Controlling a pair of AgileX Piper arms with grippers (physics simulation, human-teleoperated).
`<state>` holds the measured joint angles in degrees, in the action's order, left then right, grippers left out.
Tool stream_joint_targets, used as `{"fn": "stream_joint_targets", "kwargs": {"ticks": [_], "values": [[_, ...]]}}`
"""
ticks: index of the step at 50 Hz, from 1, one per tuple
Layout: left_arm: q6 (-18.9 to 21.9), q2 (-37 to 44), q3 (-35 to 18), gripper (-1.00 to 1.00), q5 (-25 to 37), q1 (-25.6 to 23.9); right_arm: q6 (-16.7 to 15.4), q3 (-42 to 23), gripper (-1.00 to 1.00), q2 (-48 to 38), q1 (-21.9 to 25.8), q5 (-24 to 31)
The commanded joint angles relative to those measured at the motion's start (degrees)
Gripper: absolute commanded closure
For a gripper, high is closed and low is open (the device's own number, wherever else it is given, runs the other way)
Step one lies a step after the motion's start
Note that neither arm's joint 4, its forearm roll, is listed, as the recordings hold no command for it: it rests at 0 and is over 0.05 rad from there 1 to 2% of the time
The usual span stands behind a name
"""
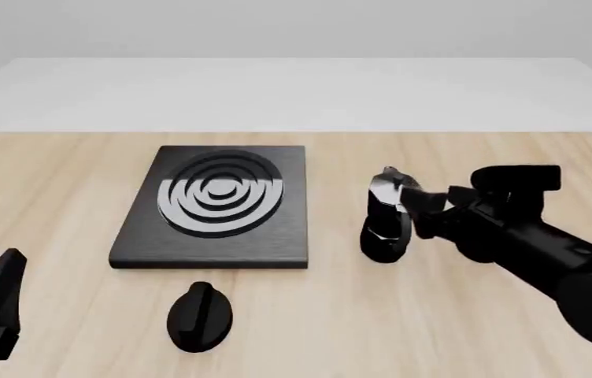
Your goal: Put both moka pots on the stove.
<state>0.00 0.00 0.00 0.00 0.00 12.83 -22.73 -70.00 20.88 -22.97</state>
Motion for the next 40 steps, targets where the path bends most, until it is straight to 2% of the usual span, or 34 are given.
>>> {"fn": "stream_joint_targets", "kwargs": {"ticks": [1,40], "values": [[0.0,0.0,0.0,-1.00,0.0,0.0,1.4,0.4,-1.00,-2.5,0.3,-1.6],[0.0,0.0,0.0,-1.00,0.0,0.0,3.4,-0.9,-1.00,-7.0,1.9,-2.6]]}}
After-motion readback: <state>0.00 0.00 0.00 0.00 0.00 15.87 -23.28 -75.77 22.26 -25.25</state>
